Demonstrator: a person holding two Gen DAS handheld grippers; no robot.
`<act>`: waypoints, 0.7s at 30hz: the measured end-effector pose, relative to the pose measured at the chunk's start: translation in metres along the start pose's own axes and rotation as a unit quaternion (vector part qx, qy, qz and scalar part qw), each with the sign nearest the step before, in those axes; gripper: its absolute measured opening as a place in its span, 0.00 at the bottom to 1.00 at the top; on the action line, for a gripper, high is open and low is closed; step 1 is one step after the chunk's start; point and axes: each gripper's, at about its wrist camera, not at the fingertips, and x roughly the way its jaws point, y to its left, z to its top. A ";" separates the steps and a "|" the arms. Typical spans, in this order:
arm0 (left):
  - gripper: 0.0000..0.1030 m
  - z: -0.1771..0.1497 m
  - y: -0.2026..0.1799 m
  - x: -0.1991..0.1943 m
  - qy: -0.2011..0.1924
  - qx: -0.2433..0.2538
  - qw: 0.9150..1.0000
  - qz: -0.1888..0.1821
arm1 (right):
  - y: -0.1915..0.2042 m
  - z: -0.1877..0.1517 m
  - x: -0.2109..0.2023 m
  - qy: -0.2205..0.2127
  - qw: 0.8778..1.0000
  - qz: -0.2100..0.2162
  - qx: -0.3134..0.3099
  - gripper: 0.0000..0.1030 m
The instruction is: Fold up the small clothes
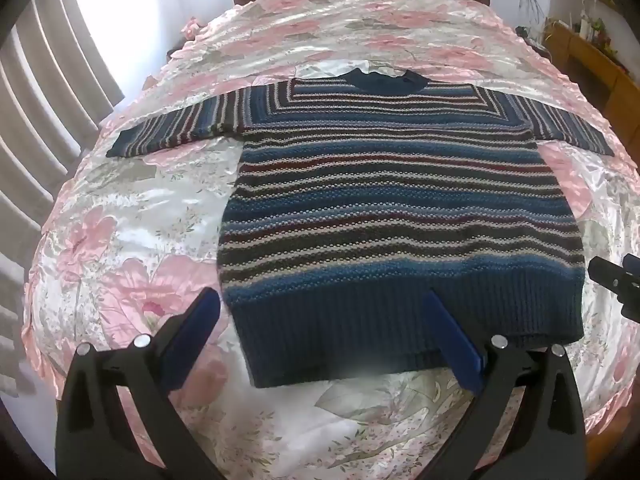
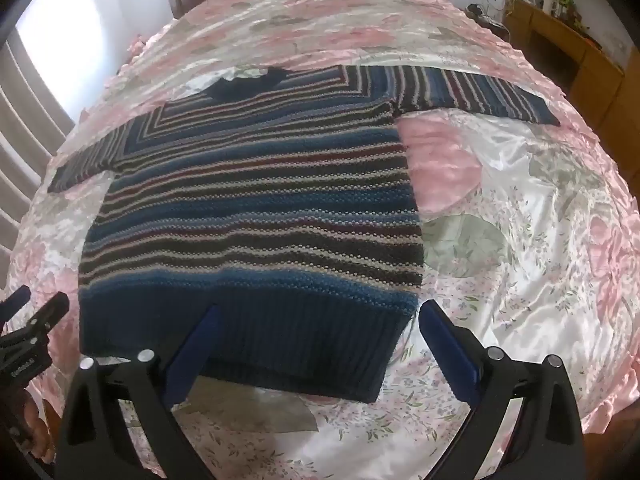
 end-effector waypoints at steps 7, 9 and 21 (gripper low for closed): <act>0.97 0.002 -0.005 -0.002 -0.008 0.014 1.000 0.008 | -0.004 -0.005 -0.002 -0.009 1.000 0.009 0.000 0.96; 0.97 -0.001 -0.002 -0.002 -0.015 0.014 1.000 0.006 | 0.000 -0.003 -0.003 -0.011 1.000 0.000 0.011 0.96; 0.97 0.000 0.004 -0.001 -0.014 -0.002 1.000 0.003 | -0.006 -0.002 -0.006 -0.022 0.999 -0.017 0.024 0.96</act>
